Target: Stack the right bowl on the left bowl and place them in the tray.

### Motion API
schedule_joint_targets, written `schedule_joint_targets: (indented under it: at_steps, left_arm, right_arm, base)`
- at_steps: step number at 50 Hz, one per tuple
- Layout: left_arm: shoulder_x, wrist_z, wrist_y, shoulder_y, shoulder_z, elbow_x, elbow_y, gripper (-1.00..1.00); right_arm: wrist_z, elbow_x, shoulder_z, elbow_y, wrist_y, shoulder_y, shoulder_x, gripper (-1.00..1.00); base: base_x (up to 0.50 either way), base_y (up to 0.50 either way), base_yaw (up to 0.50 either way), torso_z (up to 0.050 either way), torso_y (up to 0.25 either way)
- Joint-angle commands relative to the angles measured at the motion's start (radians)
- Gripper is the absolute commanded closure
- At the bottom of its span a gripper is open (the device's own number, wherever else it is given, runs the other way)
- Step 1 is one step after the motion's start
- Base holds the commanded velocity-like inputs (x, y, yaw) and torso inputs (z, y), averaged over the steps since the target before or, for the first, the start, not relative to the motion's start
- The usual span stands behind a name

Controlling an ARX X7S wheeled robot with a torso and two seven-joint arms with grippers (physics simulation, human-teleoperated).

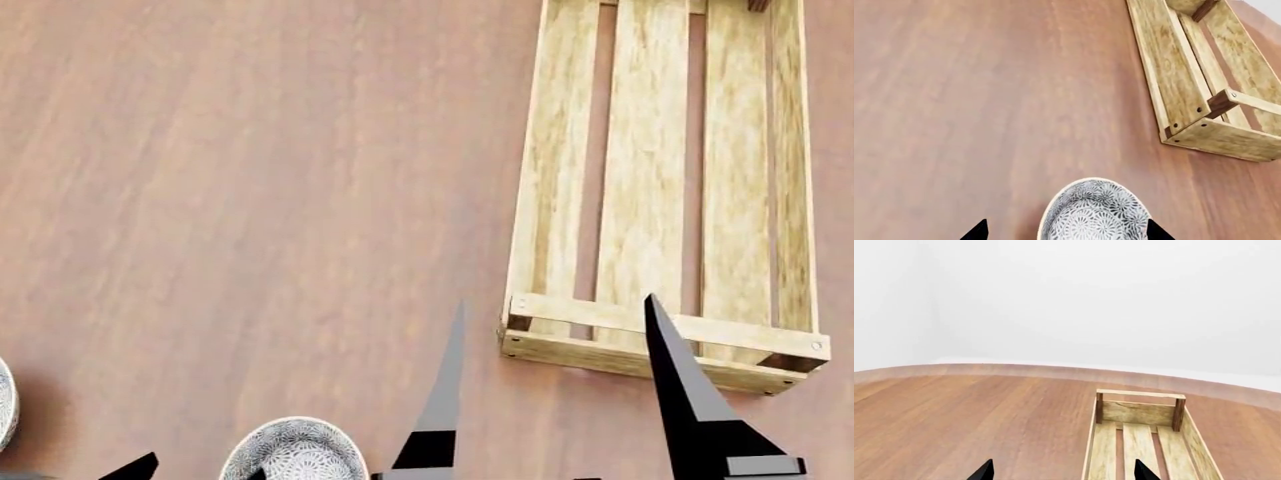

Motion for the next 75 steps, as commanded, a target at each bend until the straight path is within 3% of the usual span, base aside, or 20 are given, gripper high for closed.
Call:
schedule_joint_targets:
  at_steps: [1, 11, 33, 34, 75]
  left_arm:
    - [0.024, 0.025, -0.002, -0.012, 0.017, 0.006, -0.070, -1.00]
    - [0.056, 0.090, 0.027, -0.021, 0.036, 0.041, -0.187, -1.00]
    - [0.101, 0.109, 0.014, -0.057, 0.065, 0.049, -0.271, -1.00]
    - [0.099, 0.101, 0.009, -0.057, 0.066, 0.050, -0.260, 1.00]
    - [0.070, 0.039, -0.002, -0.060, 0.040, 0.013, -0.151, 1.00]
  right_arm:
    - [0.005, 0.003, -0.006, 0.007, -0.011, 0.001, 0.007, -1.00]
    - [0.011, 0.006, -0.010, 0.007, -0.014, 0.004, 0.012, -1.00]
    - [0.023, 0.010, -0.019, 0.004, -0.007, 0.015, 0.017, -1.00]
    - [0.022, 0.009, -0.020, 0.007, -0.012, 0.013, 0.018, -1.00]
    - [0.034, 0.011, -0.034, 0.015, -0.031, 0.017, 0.032, -1.00]
  base:
    - [0.00, 0.00, 0.00, 0.000, 0.000]
    - [0.00, 0.00, 0.00, 0.000, 0.000]
    - [0.00, 0.00, 0.00, 0.000, 0.000]
    - [0.00, 0.00, 0.00, 0.000, 0.000]
    - [0.00, 0.00, 0.00, 0.000, 0.000]
